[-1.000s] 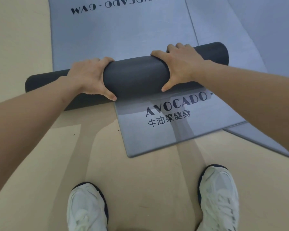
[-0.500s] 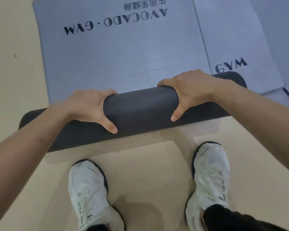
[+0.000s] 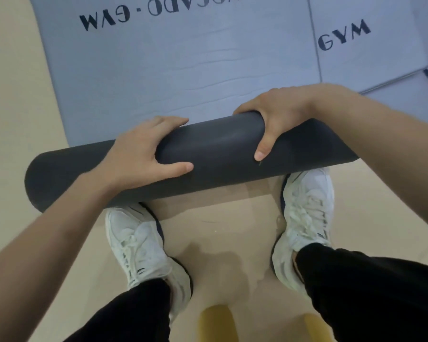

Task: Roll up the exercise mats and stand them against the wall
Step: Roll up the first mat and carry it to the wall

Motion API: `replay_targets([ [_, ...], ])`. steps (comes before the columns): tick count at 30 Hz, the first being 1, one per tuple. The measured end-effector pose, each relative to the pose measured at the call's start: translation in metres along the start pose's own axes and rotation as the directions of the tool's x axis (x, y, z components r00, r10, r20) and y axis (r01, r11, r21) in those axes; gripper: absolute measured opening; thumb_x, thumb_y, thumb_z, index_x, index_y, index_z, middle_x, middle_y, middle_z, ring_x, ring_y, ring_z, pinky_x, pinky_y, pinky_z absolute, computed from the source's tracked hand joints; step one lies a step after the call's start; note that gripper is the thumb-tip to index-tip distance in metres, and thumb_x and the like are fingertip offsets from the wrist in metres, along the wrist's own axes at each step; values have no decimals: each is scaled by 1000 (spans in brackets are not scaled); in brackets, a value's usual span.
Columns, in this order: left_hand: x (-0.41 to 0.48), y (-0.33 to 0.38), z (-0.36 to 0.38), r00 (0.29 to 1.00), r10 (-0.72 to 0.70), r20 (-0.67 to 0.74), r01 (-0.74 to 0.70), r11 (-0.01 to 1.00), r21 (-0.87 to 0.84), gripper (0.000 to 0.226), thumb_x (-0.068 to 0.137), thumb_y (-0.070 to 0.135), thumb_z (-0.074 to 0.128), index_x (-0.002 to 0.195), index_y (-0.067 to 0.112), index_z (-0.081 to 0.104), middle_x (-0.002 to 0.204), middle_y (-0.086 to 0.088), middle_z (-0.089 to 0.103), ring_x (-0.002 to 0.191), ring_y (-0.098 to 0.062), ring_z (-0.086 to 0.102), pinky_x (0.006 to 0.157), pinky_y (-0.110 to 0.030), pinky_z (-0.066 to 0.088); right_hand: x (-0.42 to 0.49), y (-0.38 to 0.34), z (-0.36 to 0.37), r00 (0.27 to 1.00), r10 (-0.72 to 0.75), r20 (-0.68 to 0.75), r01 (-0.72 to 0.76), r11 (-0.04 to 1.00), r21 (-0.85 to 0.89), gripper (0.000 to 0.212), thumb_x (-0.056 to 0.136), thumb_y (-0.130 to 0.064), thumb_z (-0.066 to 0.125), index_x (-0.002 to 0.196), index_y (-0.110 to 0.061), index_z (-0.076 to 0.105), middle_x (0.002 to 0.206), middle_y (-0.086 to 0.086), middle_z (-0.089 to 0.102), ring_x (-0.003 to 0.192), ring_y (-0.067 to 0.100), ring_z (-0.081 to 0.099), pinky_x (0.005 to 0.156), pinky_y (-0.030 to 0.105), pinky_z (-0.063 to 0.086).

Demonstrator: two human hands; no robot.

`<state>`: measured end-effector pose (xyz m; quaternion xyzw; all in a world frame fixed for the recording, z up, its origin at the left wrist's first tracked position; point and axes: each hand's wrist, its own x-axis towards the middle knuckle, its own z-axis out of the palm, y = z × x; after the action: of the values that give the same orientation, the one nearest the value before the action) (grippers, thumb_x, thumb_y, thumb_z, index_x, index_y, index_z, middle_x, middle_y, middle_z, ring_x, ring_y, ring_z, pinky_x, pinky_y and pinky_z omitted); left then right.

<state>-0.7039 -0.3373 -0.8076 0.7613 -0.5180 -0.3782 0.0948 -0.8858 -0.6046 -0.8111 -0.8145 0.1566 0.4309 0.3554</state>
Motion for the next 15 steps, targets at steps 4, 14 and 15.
replay_targets([
  [4, -10, 24, 40, 952, 18, -305, 49, 976, 212, 76, 93, 71, 43, 148, 20, 53, 146, -5, 60, 131, -31, 56, 108, -49, 40, 4, 4, -1, 999, -19, 41, 16, 996, 83, 86, 50, -65, 95, 126, -56, 55, 118, -26, 66, 113, 9, 63, 103, 43, 51],
  [14, 13, 24, 37, 959, -48, -280, 147, 928, 342, 77, 96, 76, 26, 149, 26, 50, 141, -3, 63, 123, -32, 58, 104, -47, 39, -2, -3, -2, 984, 13, -180, -23, 998, -53, 105, 59, -86, 73, 151, -46, 41, 136, -9, 55, 128, 20, 52, 106, 43, 43],
  [15, 18, 24, 31, 964, -67, -256, 151, 933, 326, 77, 95, 77, 24, 148, 27, 50, 139, -3, 64, 123, -33, 58, 103, -47, 40, -4, -7, 3, 966, -11, -259, -17, 994, -105, 105, 63, -91, 65, 153, -44, 39, 135, -5, 53, 127, 22, 50, 104, 45, 43],
])
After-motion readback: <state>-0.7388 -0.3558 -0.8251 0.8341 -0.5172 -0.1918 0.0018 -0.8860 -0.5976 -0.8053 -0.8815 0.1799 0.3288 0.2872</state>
